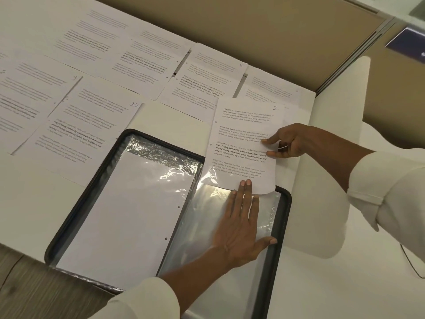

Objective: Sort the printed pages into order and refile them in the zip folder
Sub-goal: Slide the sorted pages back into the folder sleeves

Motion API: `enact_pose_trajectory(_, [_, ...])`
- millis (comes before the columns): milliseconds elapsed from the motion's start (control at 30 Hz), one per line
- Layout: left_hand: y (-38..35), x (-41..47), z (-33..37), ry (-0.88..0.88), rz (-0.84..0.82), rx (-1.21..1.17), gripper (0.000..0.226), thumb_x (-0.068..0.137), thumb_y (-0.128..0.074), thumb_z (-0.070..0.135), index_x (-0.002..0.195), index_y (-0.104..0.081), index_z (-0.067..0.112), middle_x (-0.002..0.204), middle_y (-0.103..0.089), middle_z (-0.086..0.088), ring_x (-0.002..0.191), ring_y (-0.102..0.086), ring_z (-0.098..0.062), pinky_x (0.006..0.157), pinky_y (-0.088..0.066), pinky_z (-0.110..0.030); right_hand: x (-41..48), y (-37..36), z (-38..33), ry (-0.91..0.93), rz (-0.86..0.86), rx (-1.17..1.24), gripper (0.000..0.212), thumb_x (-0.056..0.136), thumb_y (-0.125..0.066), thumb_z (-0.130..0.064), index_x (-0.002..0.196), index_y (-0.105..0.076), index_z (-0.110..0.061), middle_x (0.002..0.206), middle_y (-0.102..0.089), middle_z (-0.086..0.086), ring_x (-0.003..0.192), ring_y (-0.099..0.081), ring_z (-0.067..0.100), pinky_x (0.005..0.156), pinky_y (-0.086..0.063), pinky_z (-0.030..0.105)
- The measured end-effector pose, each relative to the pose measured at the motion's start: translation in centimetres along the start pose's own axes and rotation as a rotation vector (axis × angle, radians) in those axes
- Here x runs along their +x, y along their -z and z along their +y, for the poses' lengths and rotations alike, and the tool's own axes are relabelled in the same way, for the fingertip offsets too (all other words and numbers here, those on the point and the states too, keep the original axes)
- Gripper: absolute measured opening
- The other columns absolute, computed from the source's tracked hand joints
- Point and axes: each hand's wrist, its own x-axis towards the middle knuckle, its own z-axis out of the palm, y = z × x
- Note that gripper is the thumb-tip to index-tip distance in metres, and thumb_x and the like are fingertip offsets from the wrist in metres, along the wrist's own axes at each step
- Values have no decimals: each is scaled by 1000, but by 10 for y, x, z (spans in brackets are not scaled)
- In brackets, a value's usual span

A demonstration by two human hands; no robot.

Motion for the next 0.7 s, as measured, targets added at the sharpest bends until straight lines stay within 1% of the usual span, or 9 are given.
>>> enact_pose_trajectory(67, [-2,4,3,-4,1,-14,111,96,-26,87,167,-5,4,173,20,-19,160,19,-34,129,-11,-58,-2,0,3,-4,-10,6,47,79,-86,3,122,-69,-5,121,-69,17,104,-71,38,76,-66,40])
enact_pose_trajectory(200, [-1,17,3,-2,3,-33,103,99,-23,83,167,-12,6,173,17,-20,160,20,-33,130,-7,-58,-5,0,12,-39,-46,-54,42,79,-84,8,118,-71,-3,115,-74,19,104,-72,36,85,-65,40])
enact_pose_trajectory(267, [3,28,3,3,25,-48,93,104,-21,76,166,-20,7,174,8,-20,162,14,-33,130,-6,-58,-4,-1,15,-54,-47,-57,42,81,-83,8,119,-71,-3,118,-71,18,107,-70,35,84,-65,39])
enact_pose_trajectory(300, [7,34,3,9,42,-52,87,106,-21,72,165,-26,7,175,-1,-20,162,7,-33,130,-8,-58,-3,-1,15,-56,-48,-54,41,81,-82,9,118,-71,-3,118,-70,18,107,-69,34,84,-65,39])
enact_pose_trajectory(367, [16,48,2,27,95,-38,73,109,-29,62,156,-43,7,170,-27,-20,161,-14,-36,129,-14,-58,-3,-2,16,-53,-52,-47,36,82,-82,9,114,-70,-2,117,-69,18,104,-68,34,87,-64,38])
enact_pose_trajectory(433, [27,61,0,36,142,-4,59,107,-44,55,140,-60,9,159,-48,-18,155,-32,-38,128,-19,-59,-3,-2,15,-51,-50,-46,33,82,-81,10,110,-70,0,116,-68,19,101,-68,33,89,-63,38])
enact_pose_trajectory(533, [37,76,-4,49,133,-11,50,98,-59,56,123,-71,14,149,-57,-14,146,-41,-36,126,-23,-57,2,-2,14,-48,-44,-52,39,80,-82,10,116,-70,0,121,-68,18,103,-68,32,86,-64,37])
enact_pose_trajectory(633, [39,84,0,70,110,-86,45,91,-65,59,112,-74,20,139,-61,-6,135,-45,-30,120,-31,-51,4,-2,12,-42,-36,-57,45,79,-84,8,120,-70,0,125,-68,18,106,-69,32,83,-65,37])
enact_pose_trajectory(700, [39,88,5,102,103,-145,40,90,-67,57,105,-75,21,132,-62,-3,128,-45,-26,115,-34,-47,3,-3,11,-27,-30,-49,47,77,-86,6,121,-70,-1,124,-68,19,106,-69,33,85,-65,39])
